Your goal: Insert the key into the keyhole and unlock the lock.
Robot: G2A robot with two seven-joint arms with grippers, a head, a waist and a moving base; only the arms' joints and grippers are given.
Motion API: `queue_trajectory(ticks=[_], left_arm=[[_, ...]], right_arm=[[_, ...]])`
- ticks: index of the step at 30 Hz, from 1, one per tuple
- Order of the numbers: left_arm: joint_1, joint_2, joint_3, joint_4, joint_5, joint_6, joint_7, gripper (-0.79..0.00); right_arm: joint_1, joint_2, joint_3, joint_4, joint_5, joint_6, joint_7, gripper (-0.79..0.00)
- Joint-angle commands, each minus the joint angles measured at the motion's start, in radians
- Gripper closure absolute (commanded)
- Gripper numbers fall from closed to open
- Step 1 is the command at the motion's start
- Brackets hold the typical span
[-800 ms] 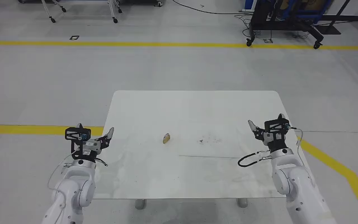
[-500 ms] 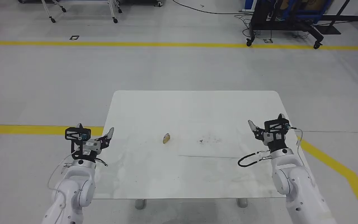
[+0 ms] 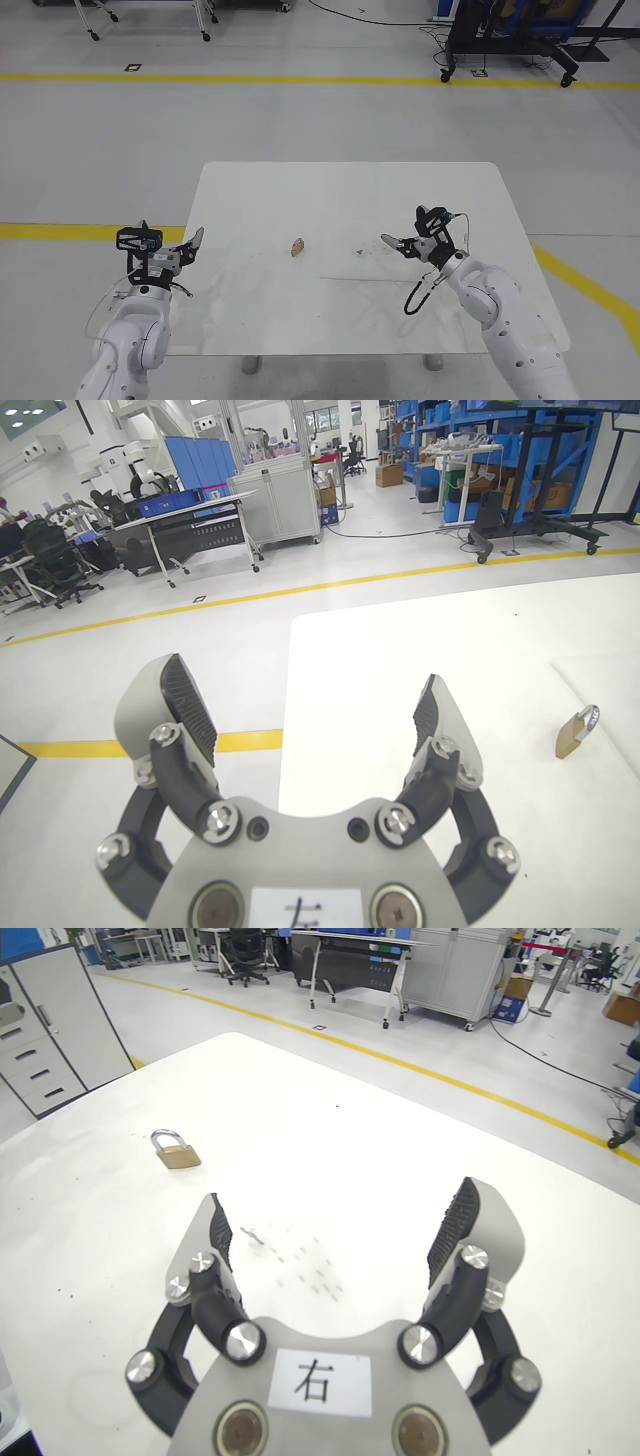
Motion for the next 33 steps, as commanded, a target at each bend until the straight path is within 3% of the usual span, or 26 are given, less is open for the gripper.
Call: queue_trajectory(ticks=[1, 6, 15, 17, 19, 20, 21, 23, 30, 33], left_arm=[[0.000, 0.000, 0.000, 0.000, 0.000, 0.000, 0.000, -0.785], [0.000, 0.000, 0.000, 0.000, 0.000, 0.000, 0.000, -0.785], [0.000, 0.000, 0.000, 0.000, 0.000, 0.000, 0.000, -0.785], [0.000, 0.000, 0.000, 0.000, 0.000, 0.000, 0.000, -0.785], [0.000, 0.000, 0.000, 0.000, 0.000, 0.000, 0.000, -0.785], [0.000, 0.000, 0.000, 0.000, 0.000, 0.000, 0.000, -0.785], [0.000, 0.000, 0.000, 0.000, 0.000, 0.000, 0.000, -0.785], [0.000, 0.000, 0.000, 0.000, 0.000, 0.000, 0.000, -0.785], [0.000, 0.000, 0.000, 0.000, 0.000, 0.000, 0.000, -0.785], [0.000, 0.000, 0.000, 0.000, 0.000, 0.000, 0.000, -0.785]], right_arm=[[-0.001, 0.000, 0.000, -0.001, -0.002, 0.006, 0.000, -0.785], [-0.002, 0.000, -0.004, 0.001, 0.003, -0.004, 0.001, -0.785], [0.185, 0.011, -0.097, 0.263, 0.051, -0.534, 0.027, -0.785], [0.223, 0.015, -0.161, 0.287, 0.010, -0.534, 0.012, -0.785], [0.262, 0.022, -0.219, 0.323, -0.027, -0.534, -0.018, -0.662], [0.284, 0.026, -0.243, 0.345, -0.051, -0.534, -0.029, -0.557], [0.306, 0.028, -0.272, 0.364, -0.075, -0.534, -0.041, -0.529], [0.351, 0.032, -0.317, 0.414, -0.111, -0.534, -0.070, -0.400], [0.444, 0.022, -0.381, 0.524, -0.208, -0.519, -0.123, -0.332], [0.464, 0.014, -0.403, 0.555, -0.217, -0.480, -0.101, -0.345]])
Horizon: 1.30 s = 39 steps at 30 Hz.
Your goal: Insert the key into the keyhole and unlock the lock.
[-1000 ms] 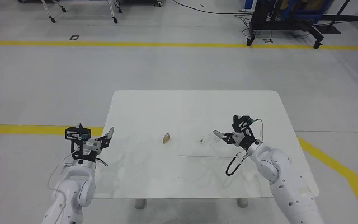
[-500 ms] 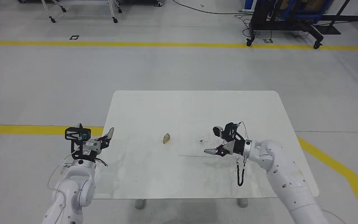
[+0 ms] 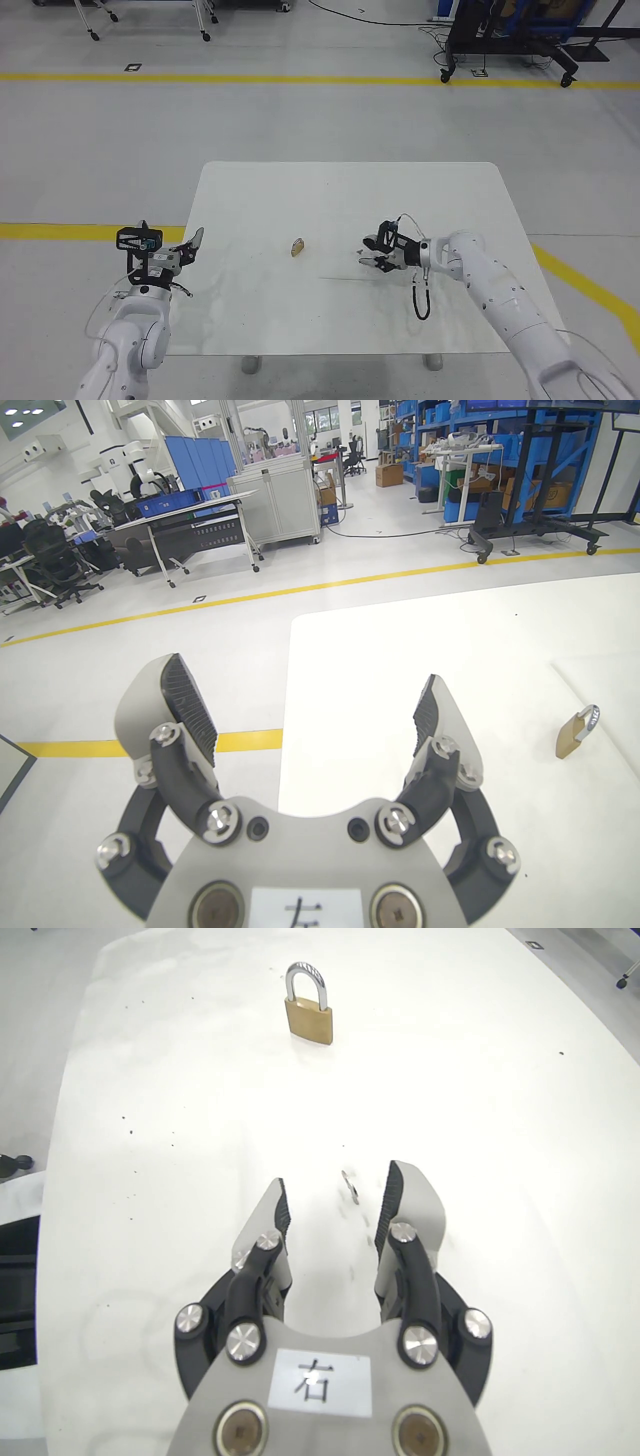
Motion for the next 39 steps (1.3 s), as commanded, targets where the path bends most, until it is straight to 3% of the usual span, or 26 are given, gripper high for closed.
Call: queue_trajectory(ticks=[1, 5, 8, 9, 11, 21, 31, 39], left_arm=[[0.000, 0.000, 0.000, 0.000, 0.000, 0.000, 0.000, -0.785], [0.000, 0.000, 0.000, 0.000, 0.000, 0.000, 0.000, -0.785], [0.000, 0.000, 0.000, 0.000, 0.000, 0.000, 0.000, -0.785], [0.000, 0.000, 0.000, 0.000, 0.000, 0.000, 0.000, -0.785], [0.000, 0.000, 0.000, 0.000, 0.000, 0.000, 0.000, -0.785], [0.000, 0.000, 0.000, 0.000, 0.000, 0.000, 0.000, -0.785], [0.000, 0.000, 0.000, 0.000, 0.000, 0.000, 0.000, -0.785], [0.000, 0.000, 0.000, 0.000, 0.000, 0.000, 0.000, -0.785]], right_arm=[[0.015, -0.010, -0.022, 0.017, 0.005, 0.047, 0.050, -0.345], [0.039, -0.026, -0.055, 0.026, 0.025, 0.076, 0.104, -0.345], [0.051, -0.031, -0.067, 0.026, 0.033, 0.081, 0.112, -0.296], [0.054, -0.032, -0.071, 0.023, 0.028, 0.081, 0.114, -0.237], [0.056, -0.033, -0.076, 0.020, 0.021, 0.085, 0.112, 0.000], [0.046, -0.015, -0.053, -0.018, -0.017, 0.067, 0.068, 0.000], [-0.031, 0.032, 0.066, -0.151, -0.011, 0.045, -0.026, 0.000], [-0.042, 0.037, 0.070, -0.146, -0.006, 0.026, -0.018, 0.000]])
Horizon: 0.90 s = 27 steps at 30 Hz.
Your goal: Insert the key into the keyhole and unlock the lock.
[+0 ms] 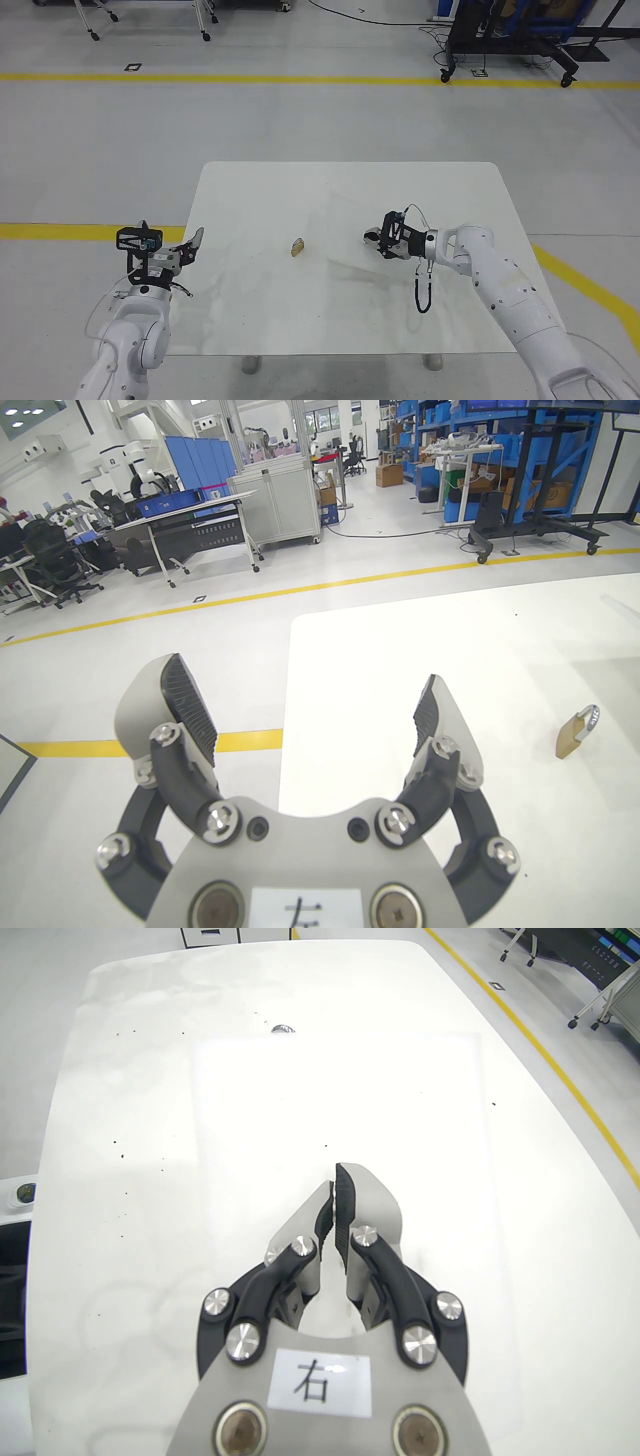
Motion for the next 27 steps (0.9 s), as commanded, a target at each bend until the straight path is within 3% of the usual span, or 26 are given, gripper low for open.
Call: queue_trajectory(ticks=[1, 8, 11, 14, 18, 27], left_arm=[[0.000, 0.000, 0.000, 0.000, 0.000, 0.000, 0.000, -0.785], [-0.001, 0.000, 0.001, -0.003, 0.005, -0.003, 0.001, -0.785], [-0.014, 0.006, 0.029, -0.069, 0.163, -0.043, -0.012, -0.785], [-0.050, 0.006, 0.086, -0.133, 0.213, -0.117, -0.036, -0.785], [-0.129, 0.013, 0.194, -0.169, 0.372, -0.306, -0.080, -0.785], [-0.328, -0.020, 0.473, -0.050, 0.492, -0.357, -0.164, -0.785]], right_arm=[[0.000, 0.000, 0.000, 0.000, 0.000, 0.000, 0.000, 0.000], [0.000, 0.000, 0.000, 0.000, 0.000, 0.000, 0.000, 0.000], [0.000, 0.000, 0.000, 0.000, 0.000, 0.000, 0.000, 0.000], [0.000, 0.000, 0.000, 0.000, 0.000, 0.000, 0.000, 0.000], [0.000, 0.000, 0.000, 0.000, 0.000, 0.000, 0.000, 0.000], [0.000, 0.000, 0.000, 0.000, 0.000, 0.000, 0.000, 0.000]])
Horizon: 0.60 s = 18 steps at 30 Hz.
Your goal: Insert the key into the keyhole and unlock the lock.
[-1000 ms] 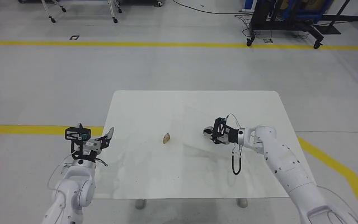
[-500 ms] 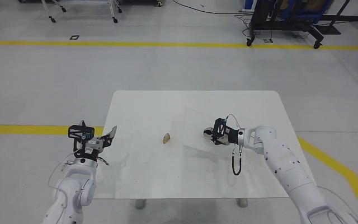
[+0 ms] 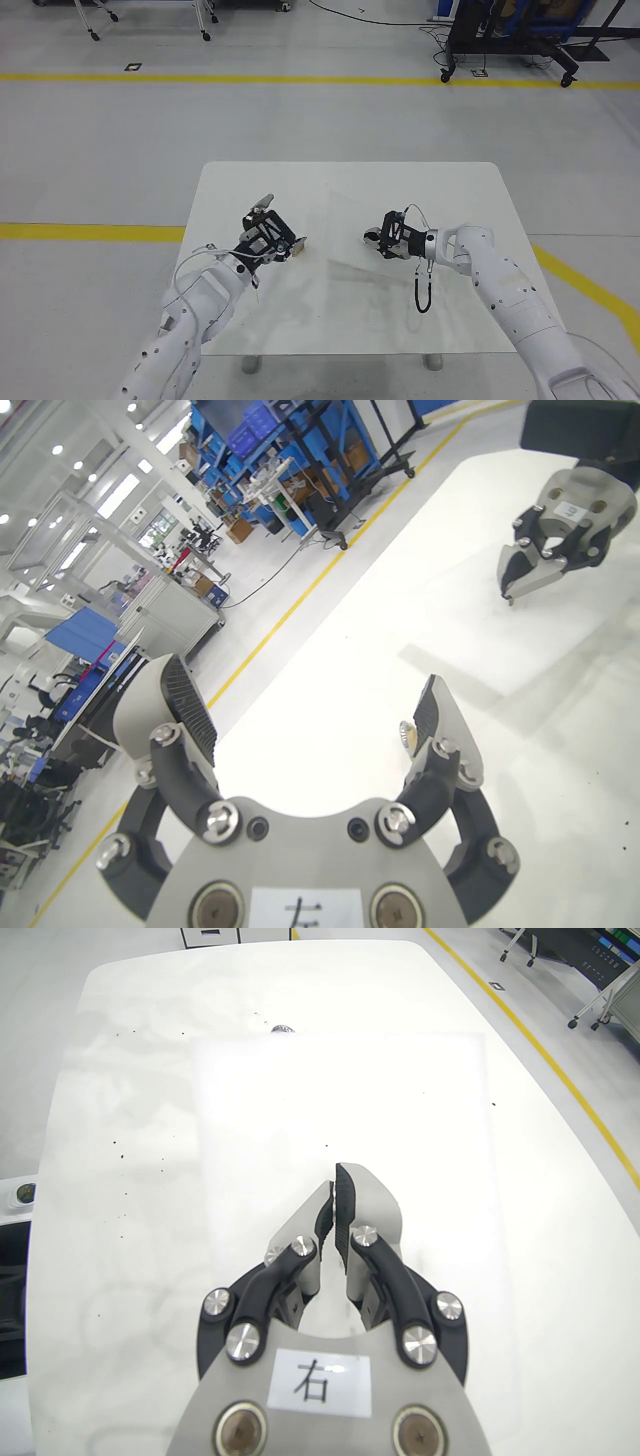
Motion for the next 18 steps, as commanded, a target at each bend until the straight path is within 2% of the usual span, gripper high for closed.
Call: queue_trajectory(ticks=[1, 9, 18], left_arm=[[-0.039, -0.009, 0.066, 0.040, 0.031, 0.011, -0.008, -0.785], [-0.160, -0.050, 0.225, 0.175, 0.080, 0.072, -0.035, -0.785], [-0.296, -0.116, 0.391, 0.377, 0.096, 0.156, -0.119, -0.785]], right_arm=[[0.000, 0.000, 0.000, 0.000, 0.000, 0.000, 0.000, 0.000], [0.000, 0.000, 0.000, 0.000, 0.000, 0.000, 0.000, 0.000], [0.000, 0.000, 0.000, 0.000, 0.000, 0.000, 0.000, 0.000]])
